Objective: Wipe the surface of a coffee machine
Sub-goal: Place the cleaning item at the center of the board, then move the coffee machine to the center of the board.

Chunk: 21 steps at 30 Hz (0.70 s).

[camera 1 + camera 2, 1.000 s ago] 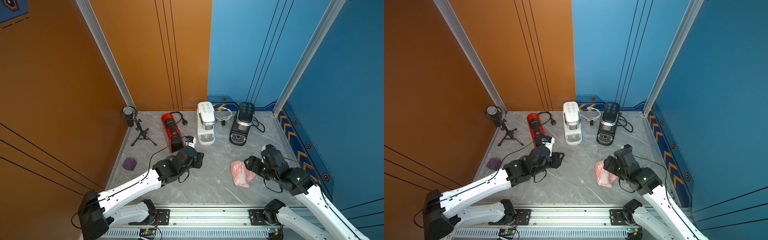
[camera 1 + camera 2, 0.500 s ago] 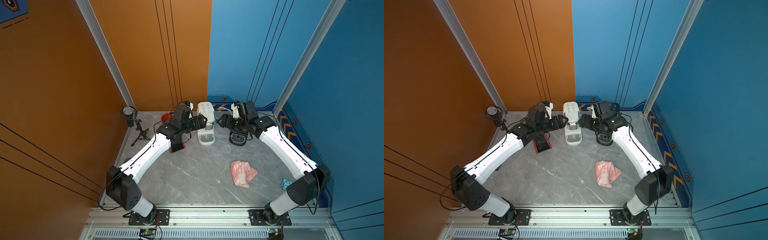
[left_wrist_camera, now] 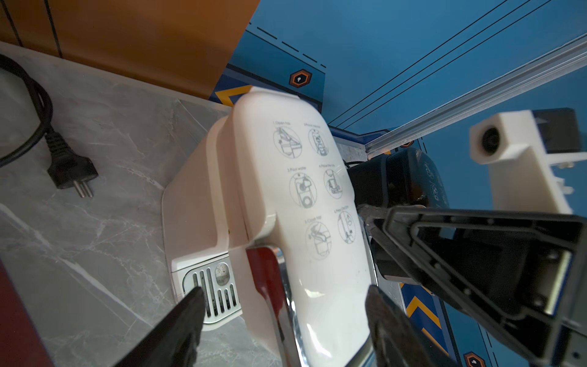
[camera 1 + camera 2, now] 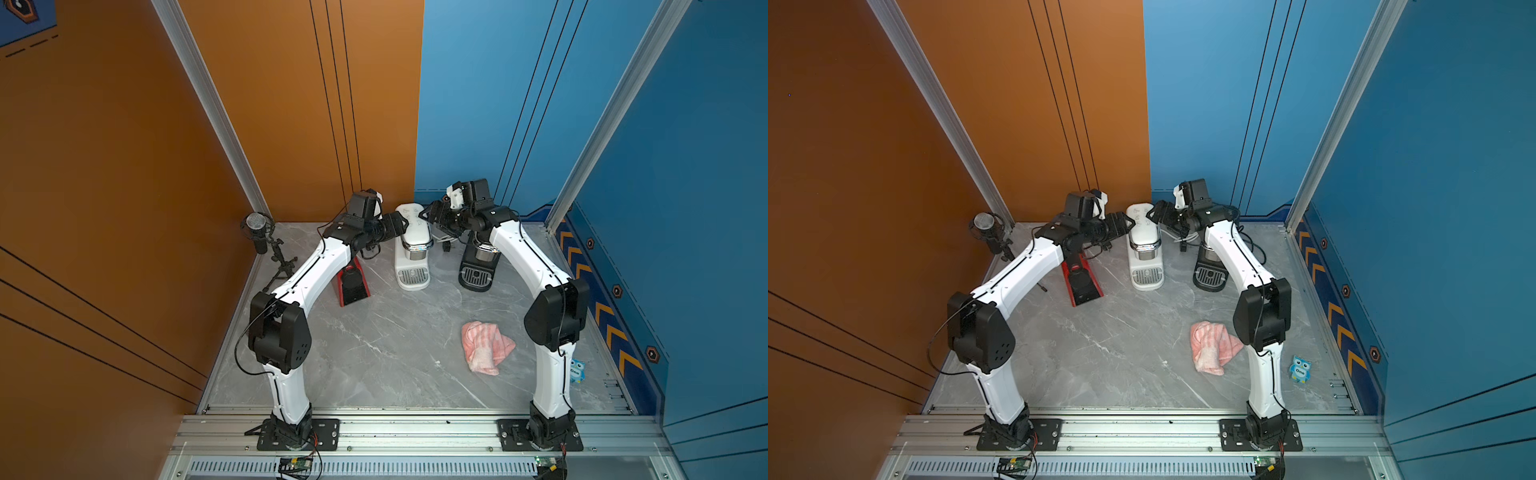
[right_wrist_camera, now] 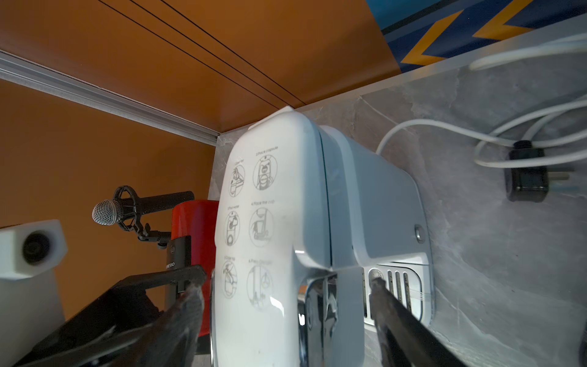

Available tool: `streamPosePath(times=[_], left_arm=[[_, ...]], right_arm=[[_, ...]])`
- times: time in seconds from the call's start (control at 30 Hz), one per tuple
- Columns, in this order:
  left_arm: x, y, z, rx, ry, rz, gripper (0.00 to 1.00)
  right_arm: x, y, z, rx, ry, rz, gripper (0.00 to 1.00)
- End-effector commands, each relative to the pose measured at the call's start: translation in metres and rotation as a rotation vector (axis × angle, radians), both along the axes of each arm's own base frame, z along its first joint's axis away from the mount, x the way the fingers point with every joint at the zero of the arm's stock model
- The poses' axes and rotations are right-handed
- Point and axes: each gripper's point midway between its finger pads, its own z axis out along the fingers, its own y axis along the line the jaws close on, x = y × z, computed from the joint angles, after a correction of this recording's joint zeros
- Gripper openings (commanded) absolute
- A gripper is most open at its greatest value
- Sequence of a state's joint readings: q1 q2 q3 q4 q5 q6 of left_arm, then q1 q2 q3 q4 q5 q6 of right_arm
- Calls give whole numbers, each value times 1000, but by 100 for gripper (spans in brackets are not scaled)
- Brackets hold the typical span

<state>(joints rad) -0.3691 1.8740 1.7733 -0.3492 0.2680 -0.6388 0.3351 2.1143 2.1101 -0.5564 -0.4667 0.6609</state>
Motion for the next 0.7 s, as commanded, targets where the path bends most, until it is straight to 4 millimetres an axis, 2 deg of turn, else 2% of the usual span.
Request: streamPosePath(times=[0.0,0.1,0.23,0.43,0.67], left_arm=[[8,-7,10,-11,-36,-76,81],[18,-12,5,-1,-48,-99,81],[28,-21,-5,49,-76,-127,80],[49,-16,-18,116,-104,-96,80],[76,-13,-23,123,-150,-141,81]], right_arm=[[13,2,1,6,-26,23,85],[25,3,-8,-14,-34,36,85],[27,10,-21,-49,-56,107,84],[32,3,-36,-62,-43,115,84],[31,9,-48,-53,-26,147,85]])
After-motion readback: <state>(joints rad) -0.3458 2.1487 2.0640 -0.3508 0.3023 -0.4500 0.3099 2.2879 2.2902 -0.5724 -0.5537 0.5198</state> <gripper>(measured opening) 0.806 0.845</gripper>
